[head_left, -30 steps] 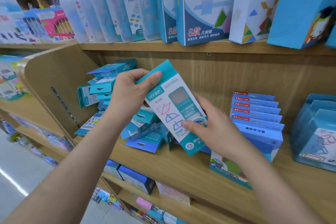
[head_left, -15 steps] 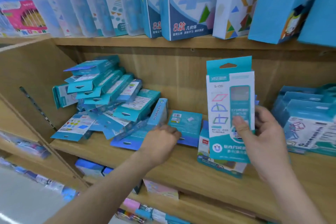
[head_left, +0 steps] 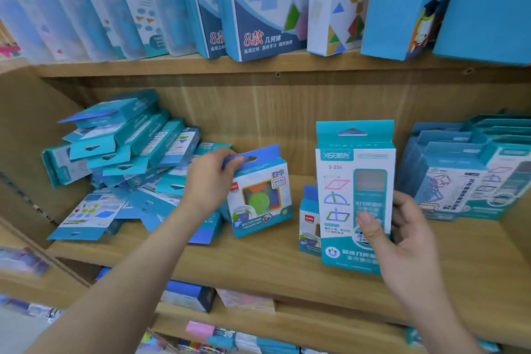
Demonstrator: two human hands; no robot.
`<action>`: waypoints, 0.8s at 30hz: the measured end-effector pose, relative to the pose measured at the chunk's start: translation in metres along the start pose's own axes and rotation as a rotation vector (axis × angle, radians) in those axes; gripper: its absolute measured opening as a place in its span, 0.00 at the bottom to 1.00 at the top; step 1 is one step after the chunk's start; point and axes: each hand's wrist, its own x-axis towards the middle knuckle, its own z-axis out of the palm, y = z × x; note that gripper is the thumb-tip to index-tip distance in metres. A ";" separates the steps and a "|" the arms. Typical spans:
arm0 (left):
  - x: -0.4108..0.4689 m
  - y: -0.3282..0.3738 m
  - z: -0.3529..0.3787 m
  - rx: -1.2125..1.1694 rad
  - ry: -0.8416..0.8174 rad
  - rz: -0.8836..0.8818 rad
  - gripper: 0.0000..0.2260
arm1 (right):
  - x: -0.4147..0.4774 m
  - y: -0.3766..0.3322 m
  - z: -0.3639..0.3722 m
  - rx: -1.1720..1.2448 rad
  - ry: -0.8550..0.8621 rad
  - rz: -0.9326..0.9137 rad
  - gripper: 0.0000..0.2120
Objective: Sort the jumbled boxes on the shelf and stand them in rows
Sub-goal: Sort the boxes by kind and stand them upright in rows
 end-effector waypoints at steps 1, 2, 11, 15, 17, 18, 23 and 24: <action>0.002 -0.002 -0.007 -0.072 -0.015 -0.030 0.08 | -0.003 0.000 0.003 0.017 0.006 0.009 0.08; 0.003 -0.004 -0.013 -0.119 -0.033 -0.053 0.07 | -0.006 0.001 0.005 0.031 0.008 0.018 0.08; -0.012 -0.032 -0.047 -0.353 -0.099 -0.089 0.08 | -0.041 0.017 0.033 0.039 0.022 0.086 0.12; -0.024 -0.039 -0.054 -0.374 -0.113 -0.038 0.06 | -0.057 0.034 0.051 0.022 0.017 0.134 0.13; -0.033 -0.044 -0.049 -0.321 -0.116 0.011 0.05 | -0.064 0.038 0.057 0.042 0.017 0.167 0.13; -0.038 -0.046 -0.045 -0.302 -0.119 0.035 0.05 | -0.068 0.041 0.059 0.057 0.029 0.192 0.17; -0.055 -0.058 -0.027 -0.286 -0.077 0.100 0.05 | -0.079 0.042 0.059 0.167 0.122 0.312 0.32; -0.056 -0.059 -0.027 -0.270 -0.072 0.139 0.06 | -0.080 0.042 0.059 0.203 0.129 0.325 0.31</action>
